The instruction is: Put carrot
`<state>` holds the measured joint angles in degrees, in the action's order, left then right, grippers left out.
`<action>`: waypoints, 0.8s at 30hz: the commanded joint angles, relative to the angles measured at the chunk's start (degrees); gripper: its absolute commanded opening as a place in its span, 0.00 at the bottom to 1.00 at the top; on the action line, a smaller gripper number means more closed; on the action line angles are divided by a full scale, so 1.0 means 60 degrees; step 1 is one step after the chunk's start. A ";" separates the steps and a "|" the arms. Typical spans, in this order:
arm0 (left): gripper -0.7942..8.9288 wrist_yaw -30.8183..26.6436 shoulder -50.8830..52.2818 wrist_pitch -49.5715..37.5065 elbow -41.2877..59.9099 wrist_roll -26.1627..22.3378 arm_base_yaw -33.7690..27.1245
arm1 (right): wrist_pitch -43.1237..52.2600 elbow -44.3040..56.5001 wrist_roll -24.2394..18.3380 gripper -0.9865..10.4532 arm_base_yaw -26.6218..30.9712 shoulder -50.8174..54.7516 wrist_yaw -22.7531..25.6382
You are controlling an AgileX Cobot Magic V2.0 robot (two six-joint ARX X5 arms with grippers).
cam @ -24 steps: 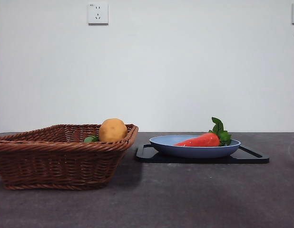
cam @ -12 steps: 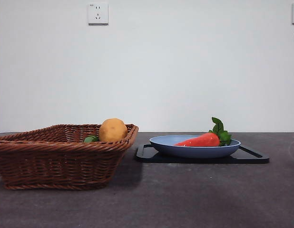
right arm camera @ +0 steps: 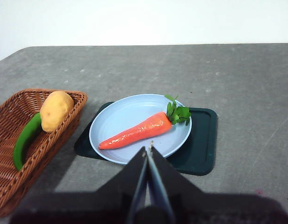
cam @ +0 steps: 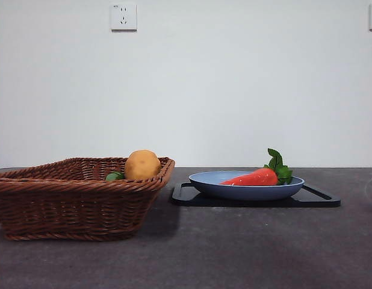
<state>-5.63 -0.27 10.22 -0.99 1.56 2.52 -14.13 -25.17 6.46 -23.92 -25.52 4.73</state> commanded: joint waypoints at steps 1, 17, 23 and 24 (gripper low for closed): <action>0.09 0.0000 0.0033 -0.0066 0.0098 0.0062 -0.0025 | 0.0062 -0.0069 0.0098 0.09 -0.0040 -0.0015 0.0033; 0.09 0.0000 0.0033 -0.0062 0.0098 0.0062 -0.0025 | 0.0142 -0.0073 -0.0022 0.09 -0.0036 -0.0007 0.0350; 0.09 -0.0004 0.0033 -0.0062 0.0098 0.0062 -0.0025 | -0.0678 0.0018 -0.0852 0.09 0.0339 0.1260 0.1231; 0.09 -0.0004 0.0033 -0.0062 0.0098 0.0062 -0.0025 | -0.0732 0.0106 -0.0951 0.09 0.0517 0.1519 0.1195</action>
<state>-5.63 -0.27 10.22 -0.99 1.54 2.52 -18.61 -24.91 2.92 -21.21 -17.41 11.66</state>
